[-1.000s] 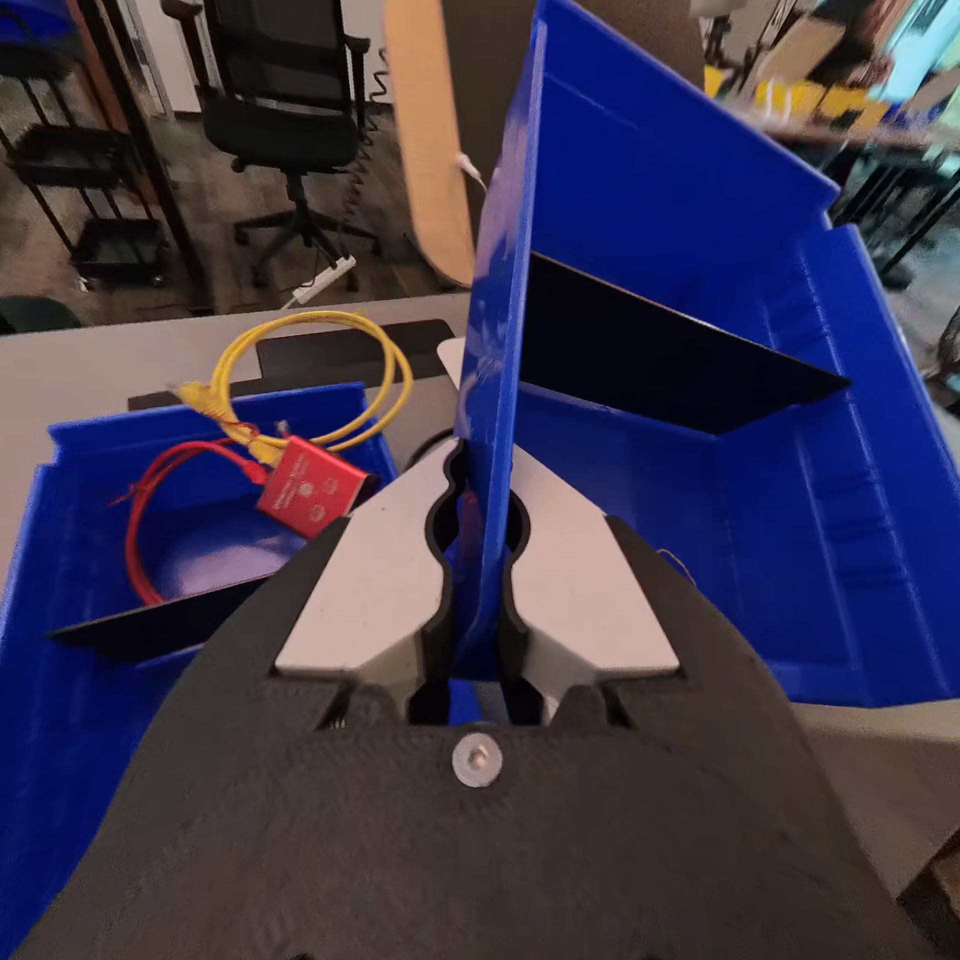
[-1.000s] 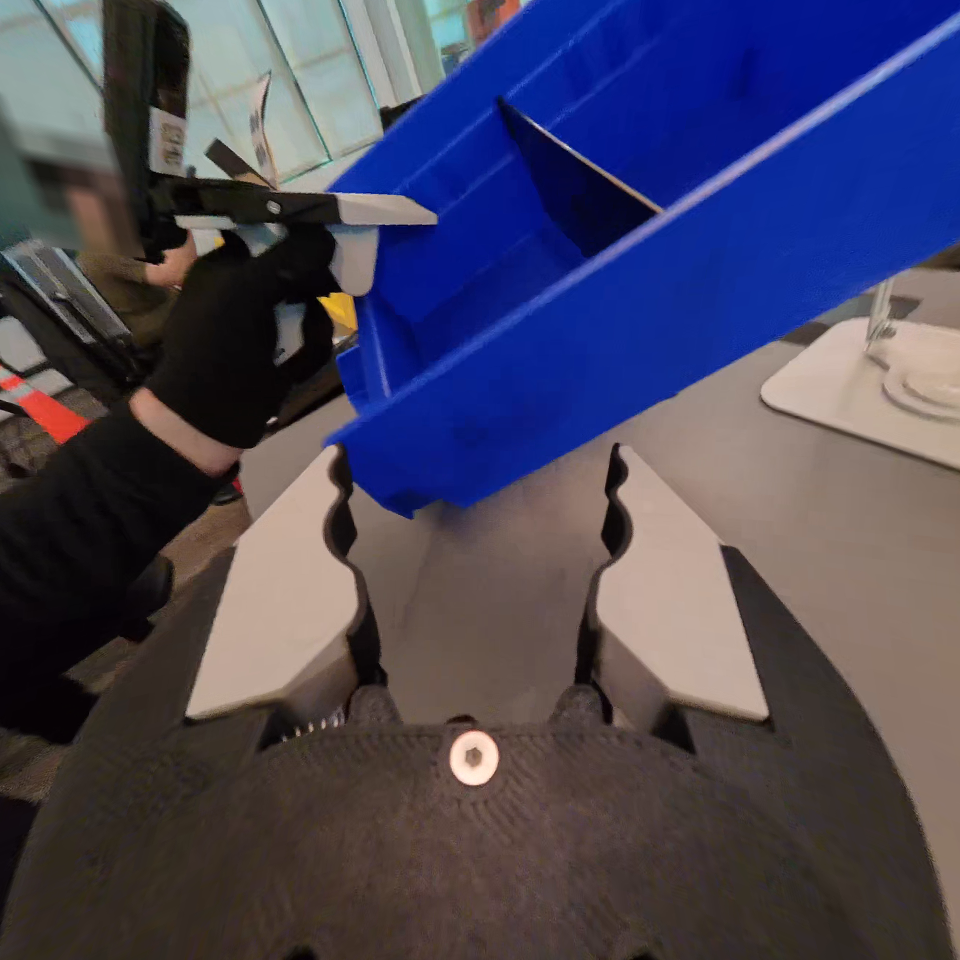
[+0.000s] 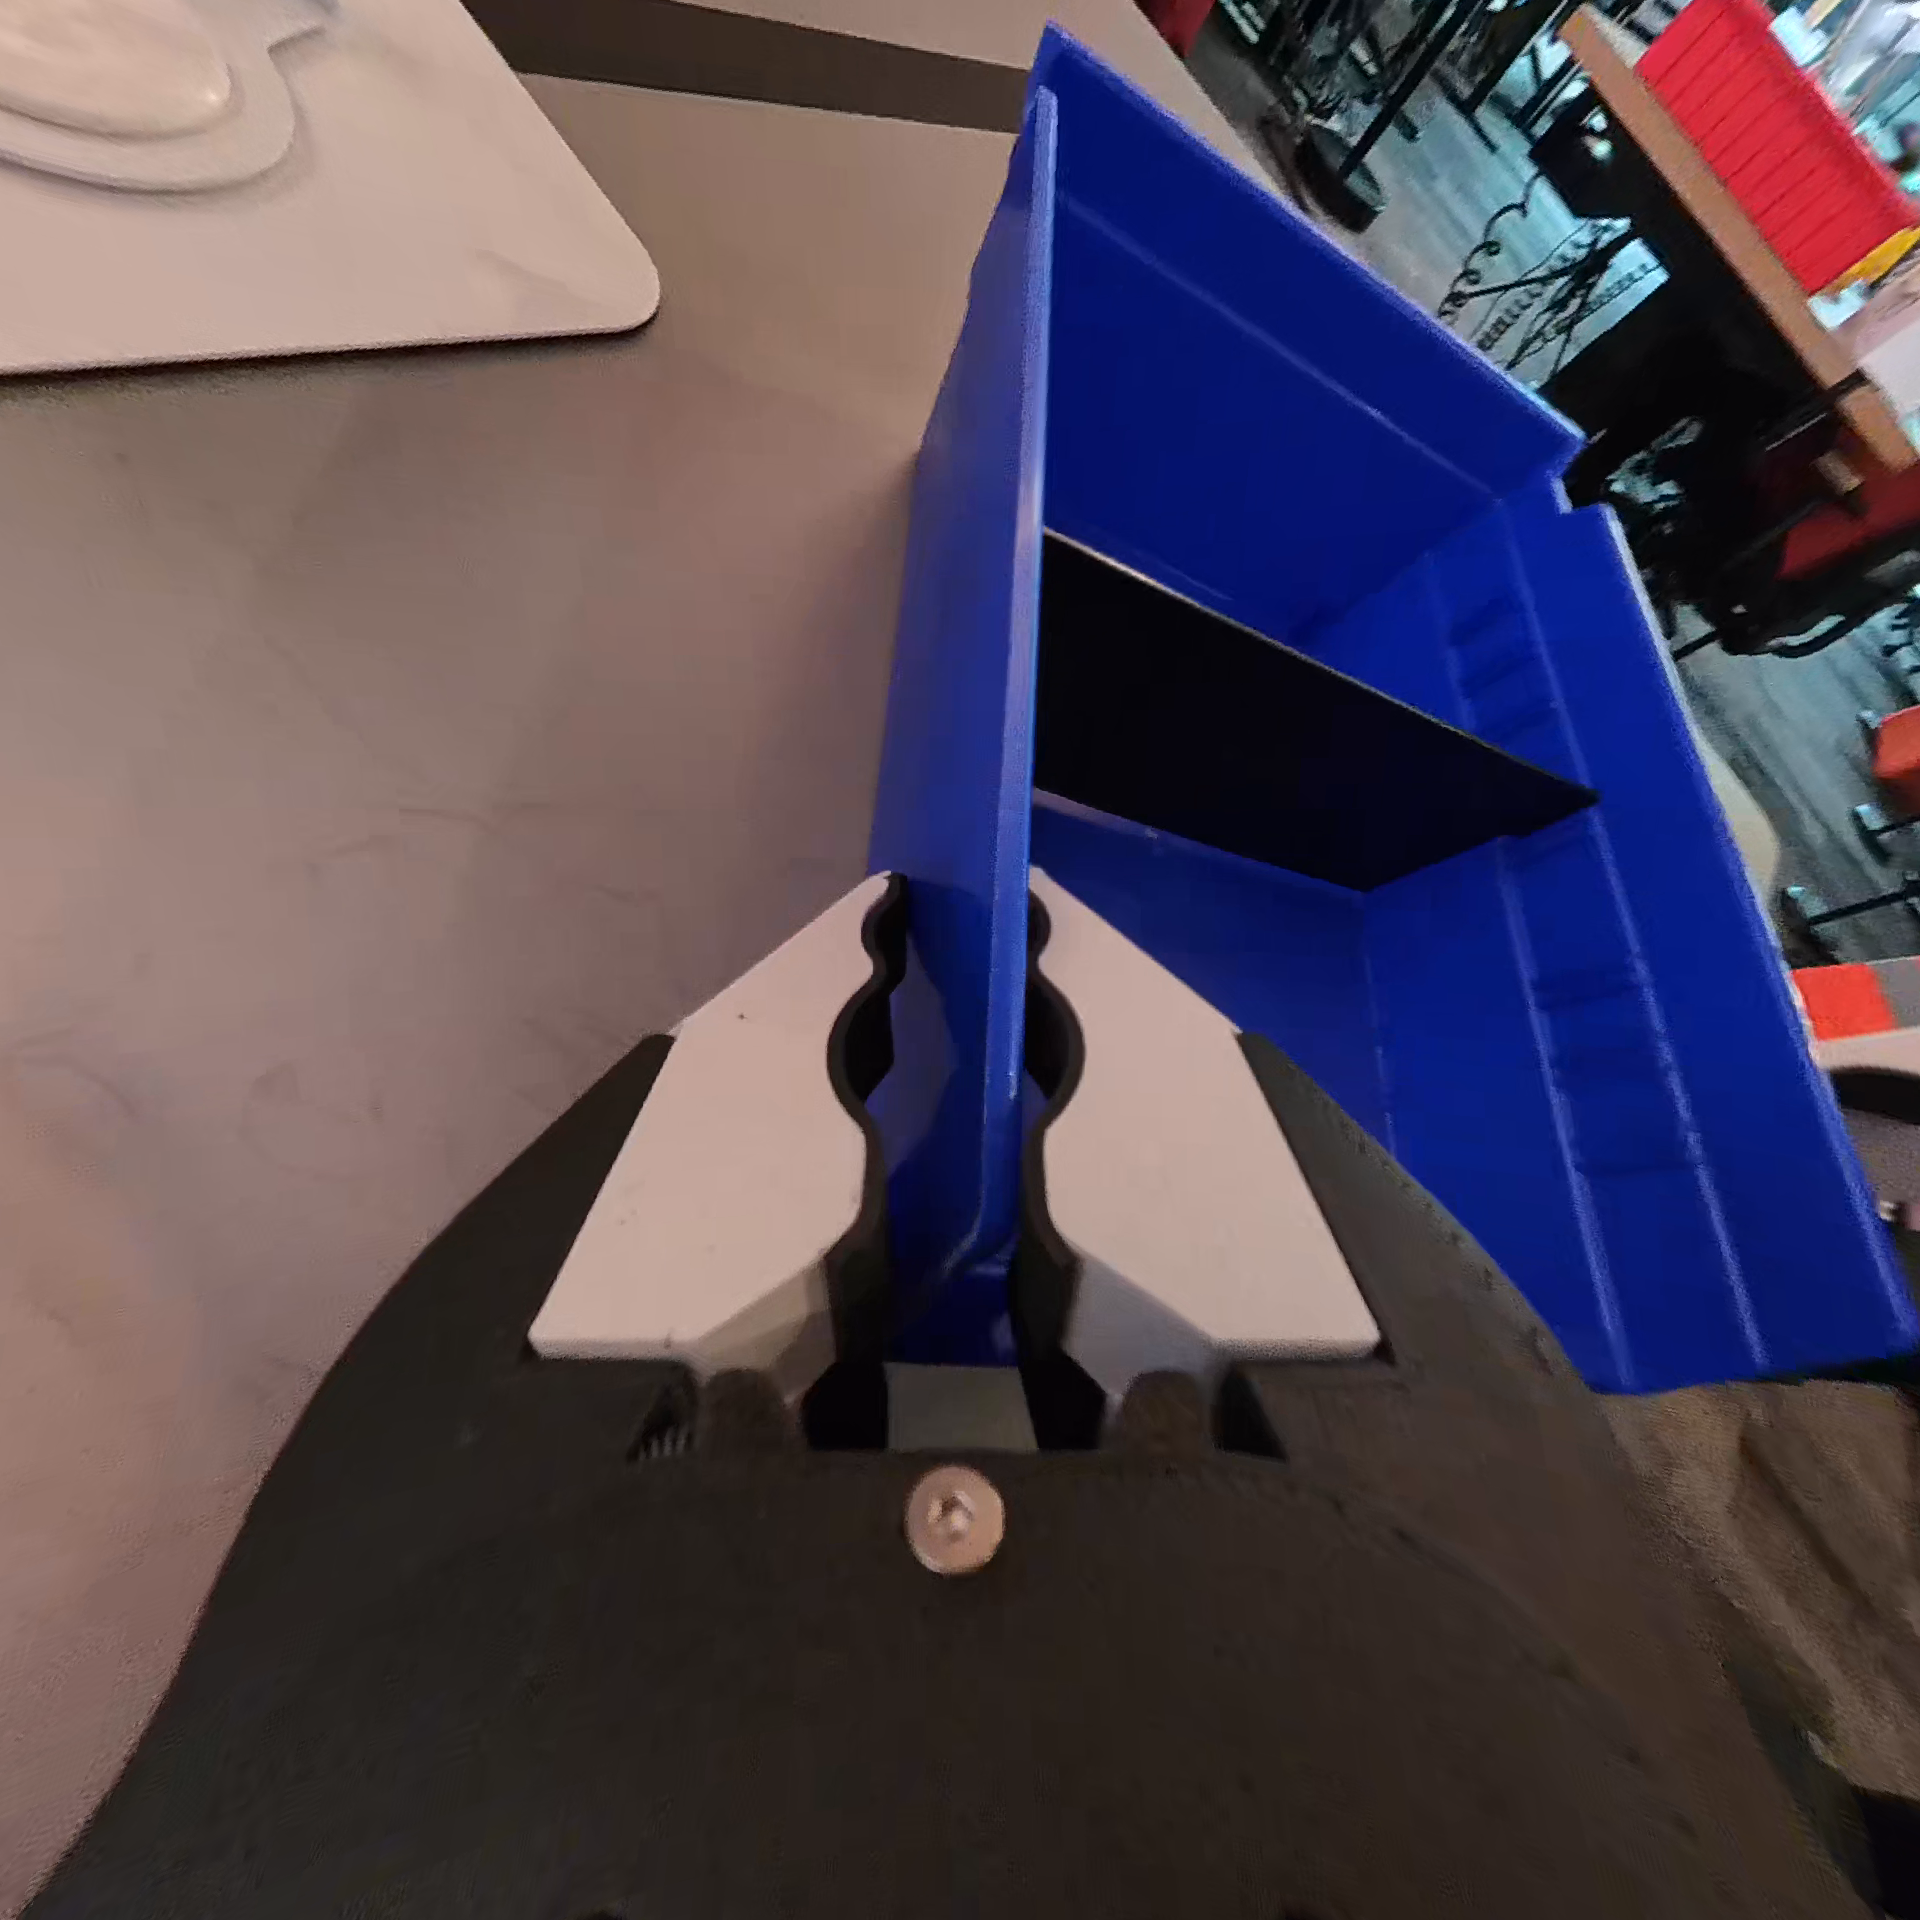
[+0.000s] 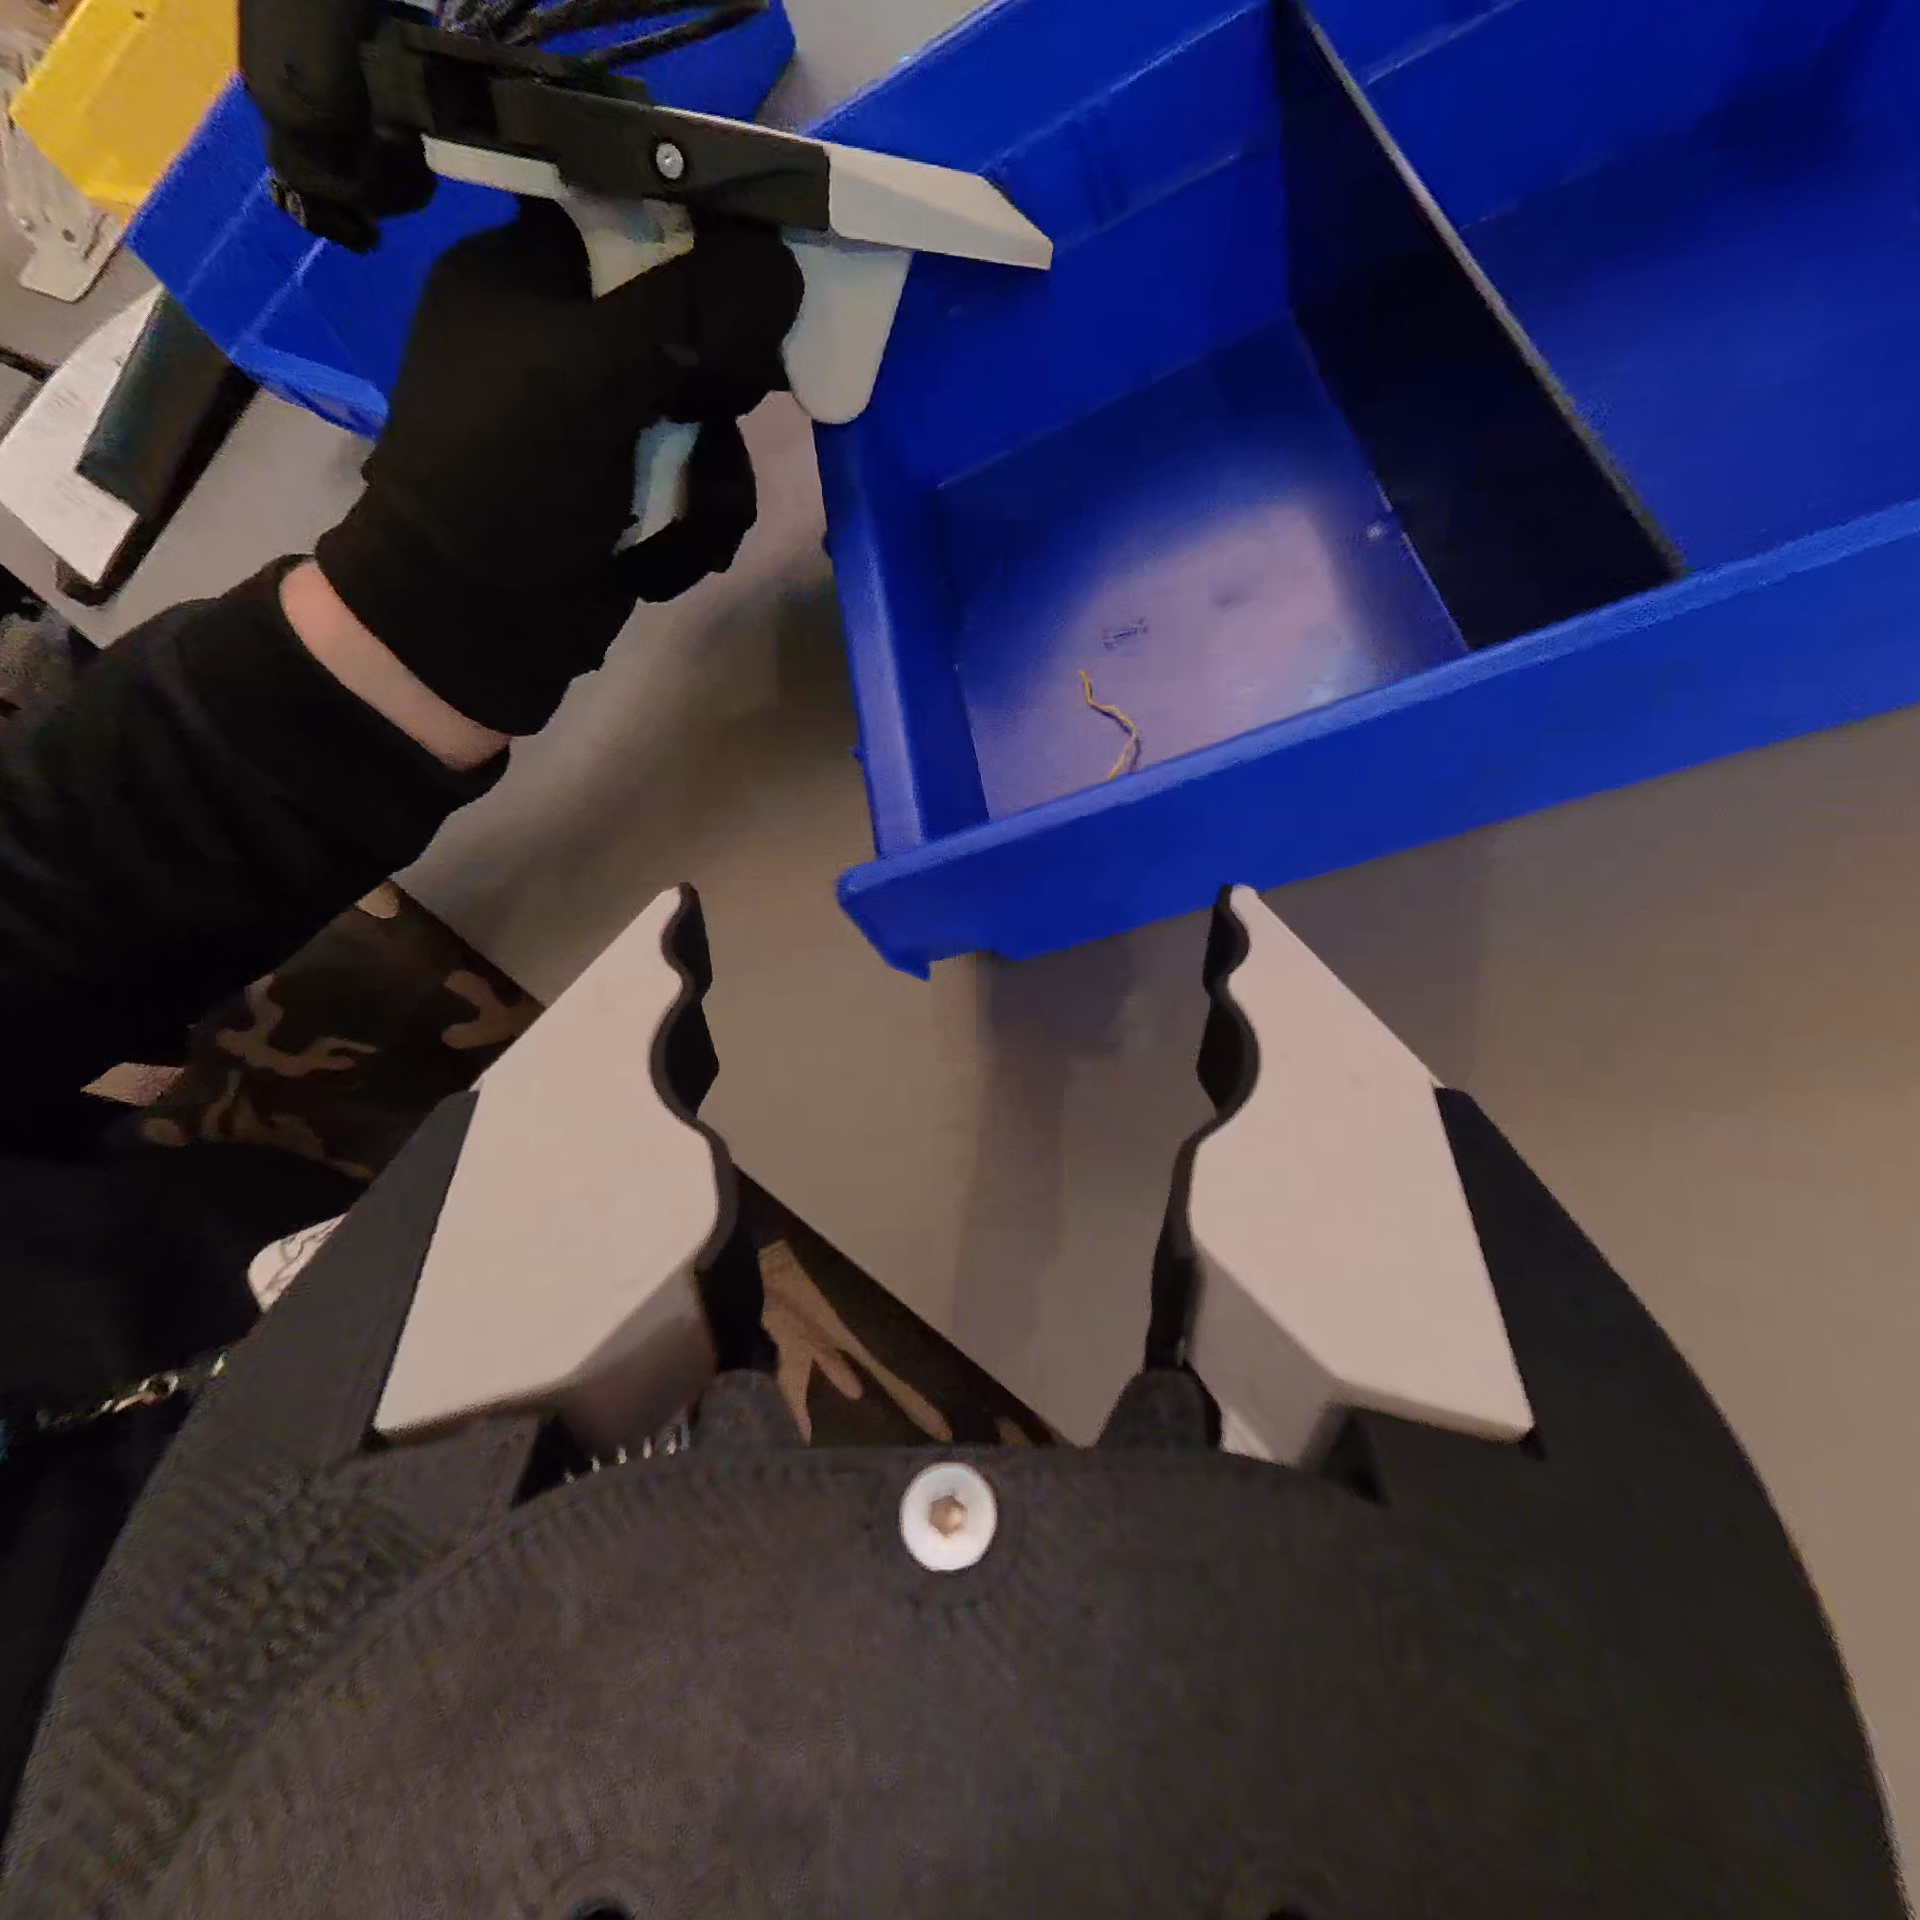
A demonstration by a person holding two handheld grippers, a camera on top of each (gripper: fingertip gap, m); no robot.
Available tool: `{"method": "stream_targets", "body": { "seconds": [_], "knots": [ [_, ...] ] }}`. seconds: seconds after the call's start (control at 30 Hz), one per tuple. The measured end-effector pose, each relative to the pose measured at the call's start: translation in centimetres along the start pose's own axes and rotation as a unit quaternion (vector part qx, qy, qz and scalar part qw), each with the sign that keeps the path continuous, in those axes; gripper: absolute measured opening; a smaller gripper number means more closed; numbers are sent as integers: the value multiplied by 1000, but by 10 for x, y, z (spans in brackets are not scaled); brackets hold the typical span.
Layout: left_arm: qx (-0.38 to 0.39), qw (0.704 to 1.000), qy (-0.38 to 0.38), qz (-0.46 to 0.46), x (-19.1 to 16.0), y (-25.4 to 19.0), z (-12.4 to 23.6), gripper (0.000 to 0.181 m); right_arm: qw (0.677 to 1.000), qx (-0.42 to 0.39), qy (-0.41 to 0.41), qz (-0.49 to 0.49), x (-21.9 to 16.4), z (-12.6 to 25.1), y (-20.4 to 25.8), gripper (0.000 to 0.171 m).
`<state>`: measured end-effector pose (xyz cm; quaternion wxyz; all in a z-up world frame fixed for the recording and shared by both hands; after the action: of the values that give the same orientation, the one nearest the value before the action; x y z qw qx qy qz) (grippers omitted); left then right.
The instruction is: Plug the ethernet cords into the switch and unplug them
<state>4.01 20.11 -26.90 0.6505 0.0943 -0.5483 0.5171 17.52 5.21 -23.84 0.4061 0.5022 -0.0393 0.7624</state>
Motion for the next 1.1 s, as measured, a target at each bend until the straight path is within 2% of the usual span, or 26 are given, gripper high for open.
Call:
{"method": "stream_targets", "body": {
  "seconds": [0.1,0.2,0.27,0.37,0.6,0.73,0.8,0.9,0.93,0.97,1.0,1.03,1.1],
  "knots": [
    [-8,1000,-3,-3,-5,-7,4,19,999,-42,8,33,-7,-11,-8,90],
    [-17,1000,0,-5,-10,-19,5,25,997,-62,24,26,-10,-11,-28,84],
    [-30,1000,0,4,-12,-30,2,36,997,-66,31,23,-8,-4,-43,75],
    [-65,998,23,13,-17,-54,-7,41,990,-126,48,48,-2,12,-86,56],
    [-125,990,67,6,-21,-113,-54,61,966,-231,79,79,18,42,-192,37],
    [-153,984,88,6,-20,-143,-83,69,955,-271,85,90,33,51,-253,31],
    [-154,984,91,17,-16,-150,-100,66,954,-275,82,90,41,50,-278,33],
    [-161,982,88,44,-7,-155,-124,63,952,-280,84,92,56,54,-308,39],
    [-167,980,86,61,-4,-157,-130,63,944,-303,80,104,65,61,-318,47],
    [-168,980,83,71,-1,-158,-136,61,931,-332,76,132,77,72,-324,56],
    [-167,980,83,70,0,-160,-140,62,921,-345,72,167,89,80,-322,57],
    [-168,980,83,67,0,-162,-143,62,916,-337,64,207,102,82,-312,51],
    [-170,980,81,62,-1,-167,-148,63,920,-264,77,278,109,69,-281,41]
  ]
}}
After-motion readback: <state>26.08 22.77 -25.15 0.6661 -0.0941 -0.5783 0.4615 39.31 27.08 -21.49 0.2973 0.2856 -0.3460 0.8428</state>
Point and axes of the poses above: each gripper's, where its closed fingertips meet, z back along the fingers, x out of its top, y = z × x across the jaws, the point moved 1 cm from there along z, back along the fingers, and after that the axes turned 9 degrees about -y, right-handed, at the moved point
